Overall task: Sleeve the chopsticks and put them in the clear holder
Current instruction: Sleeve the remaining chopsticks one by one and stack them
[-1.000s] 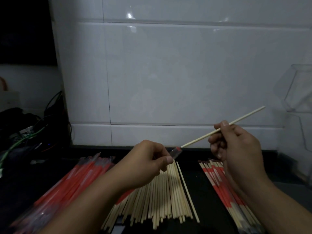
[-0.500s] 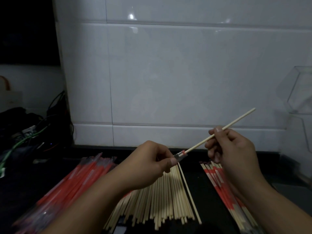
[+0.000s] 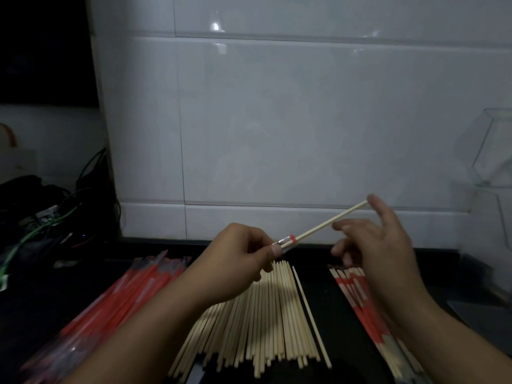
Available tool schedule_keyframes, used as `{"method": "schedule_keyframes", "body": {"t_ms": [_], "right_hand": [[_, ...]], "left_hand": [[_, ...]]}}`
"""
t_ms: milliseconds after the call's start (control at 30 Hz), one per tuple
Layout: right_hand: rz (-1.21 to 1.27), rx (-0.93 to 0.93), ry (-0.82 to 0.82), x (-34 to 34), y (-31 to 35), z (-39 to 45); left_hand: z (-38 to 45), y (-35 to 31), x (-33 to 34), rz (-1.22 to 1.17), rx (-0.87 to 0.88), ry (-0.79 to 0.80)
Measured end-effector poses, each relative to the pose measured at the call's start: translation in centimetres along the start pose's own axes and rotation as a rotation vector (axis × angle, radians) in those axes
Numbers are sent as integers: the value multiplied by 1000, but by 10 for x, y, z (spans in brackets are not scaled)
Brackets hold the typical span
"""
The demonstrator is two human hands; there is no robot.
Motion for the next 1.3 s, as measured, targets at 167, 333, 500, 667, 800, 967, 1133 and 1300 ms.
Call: {"method": "schedule_keyframes", "body": {"t_ms": [167,333,500,667,800,967,1133,1300], "right_hand": [[-197,-47,284,18,4,-6],[-164,66,595,51,-5,-28],[-765,-54,634,32,-24,-21],[-949,87,974,48,-44,-49],[-1103,71,1024,45,-50,-47],[-1119,95,1035,39,-50,-42],[-807,46,742,25,-32,-15],[-180,-103,321,11,7,4]], "left_hand": [[1,2,0,17,-18,-9],[1,4,-5,39,-23,-53],[2,5,-8,42,-27,-79],[2,5,-8,64,-21,-95],[2,5,-7,67,-20,-86],[2,7,-6,46,-31,-74],[2,7,-6,19,-35,-65],[2,6,-7,-12,-40,-62]]}}
Point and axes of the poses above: each hand's wrist, its own z-axis towards the middle knuckle, its own x-axis out of the palm, y = z × x, the point moved 8 cm from there along z, towards the middle knuckle, and after that the axes turned 10 degrees about -x, right-handed, at the moved point
